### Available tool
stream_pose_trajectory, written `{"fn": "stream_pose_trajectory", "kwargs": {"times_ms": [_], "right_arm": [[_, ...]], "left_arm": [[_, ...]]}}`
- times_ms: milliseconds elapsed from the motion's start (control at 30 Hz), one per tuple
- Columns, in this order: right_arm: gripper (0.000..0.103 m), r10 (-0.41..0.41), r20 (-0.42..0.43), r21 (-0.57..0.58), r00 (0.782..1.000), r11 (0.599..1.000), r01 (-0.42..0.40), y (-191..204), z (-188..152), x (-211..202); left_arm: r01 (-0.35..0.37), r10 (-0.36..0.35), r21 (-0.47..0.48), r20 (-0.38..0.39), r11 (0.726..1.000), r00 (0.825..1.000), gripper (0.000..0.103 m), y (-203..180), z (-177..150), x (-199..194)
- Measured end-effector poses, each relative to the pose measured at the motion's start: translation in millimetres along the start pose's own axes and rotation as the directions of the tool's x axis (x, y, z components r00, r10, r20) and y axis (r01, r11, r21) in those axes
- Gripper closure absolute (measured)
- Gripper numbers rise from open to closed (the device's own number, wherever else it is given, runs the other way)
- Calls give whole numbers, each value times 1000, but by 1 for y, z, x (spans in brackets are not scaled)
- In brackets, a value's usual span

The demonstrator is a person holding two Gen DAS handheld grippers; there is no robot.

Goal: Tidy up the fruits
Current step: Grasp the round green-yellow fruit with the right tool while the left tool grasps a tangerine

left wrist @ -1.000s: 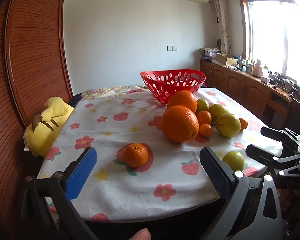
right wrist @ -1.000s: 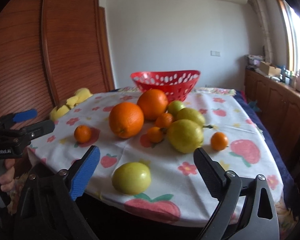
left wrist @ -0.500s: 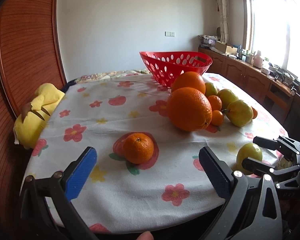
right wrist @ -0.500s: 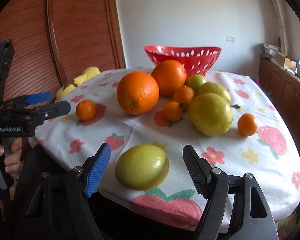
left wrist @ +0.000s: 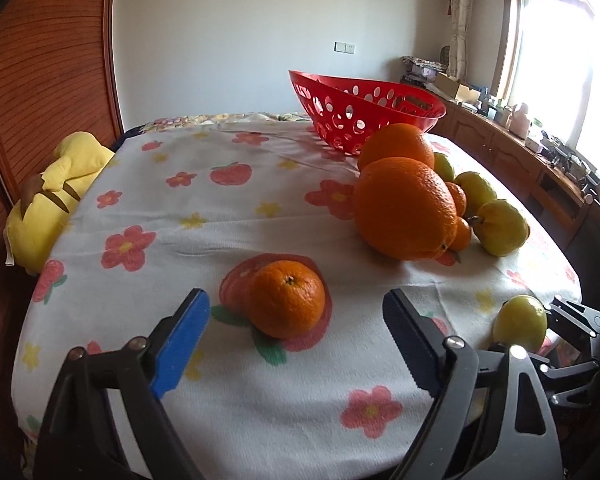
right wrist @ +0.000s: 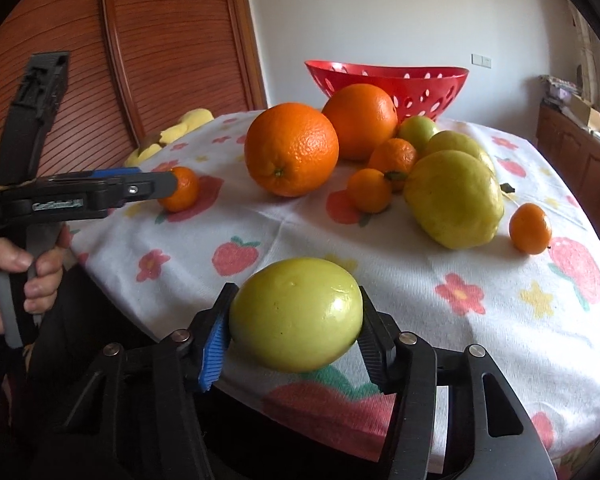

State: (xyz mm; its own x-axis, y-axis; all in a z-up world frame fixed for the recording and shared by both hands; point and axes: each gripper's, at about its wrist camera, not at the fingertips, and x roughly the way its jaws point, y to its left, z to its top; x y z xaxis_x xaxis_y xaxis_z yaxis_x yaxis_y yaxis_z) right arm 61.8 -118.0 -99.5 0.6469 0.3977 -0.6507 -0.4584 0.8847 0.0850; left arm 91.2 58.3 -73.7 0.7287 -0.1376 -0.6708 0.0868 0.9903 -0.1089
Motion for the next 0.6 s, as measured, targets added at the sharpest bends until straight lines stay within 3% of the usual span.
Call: {"fn": "stream_pose_trajectory", "kwargs": {"times_ms": [33,200,467,533,600], "right_arm": [[46,4,0,2,1000,1000,-4,-1,1,1],[46,18,0,26,1000,1000,-18,-11,5,1],[46,41,7,22,999,999,-41,-15,19,0],[46,45,6,16,999,999,-46,-16,23,1],[46,47,9,12,999,999,-47,-17,27,1]], "left_arm": [[5,-5,-4,-7,1000,1000,27,1,1,3],[-12,12,-2,-30,1000,999,38,5,2,12],[5,-6,-15,-69,1000,998,42,12,2,23],[6,-6,-12,-76,1000,997,53,13,2,25],[15,-16,-20,-76,1000,997,58,13,3,26]]}}
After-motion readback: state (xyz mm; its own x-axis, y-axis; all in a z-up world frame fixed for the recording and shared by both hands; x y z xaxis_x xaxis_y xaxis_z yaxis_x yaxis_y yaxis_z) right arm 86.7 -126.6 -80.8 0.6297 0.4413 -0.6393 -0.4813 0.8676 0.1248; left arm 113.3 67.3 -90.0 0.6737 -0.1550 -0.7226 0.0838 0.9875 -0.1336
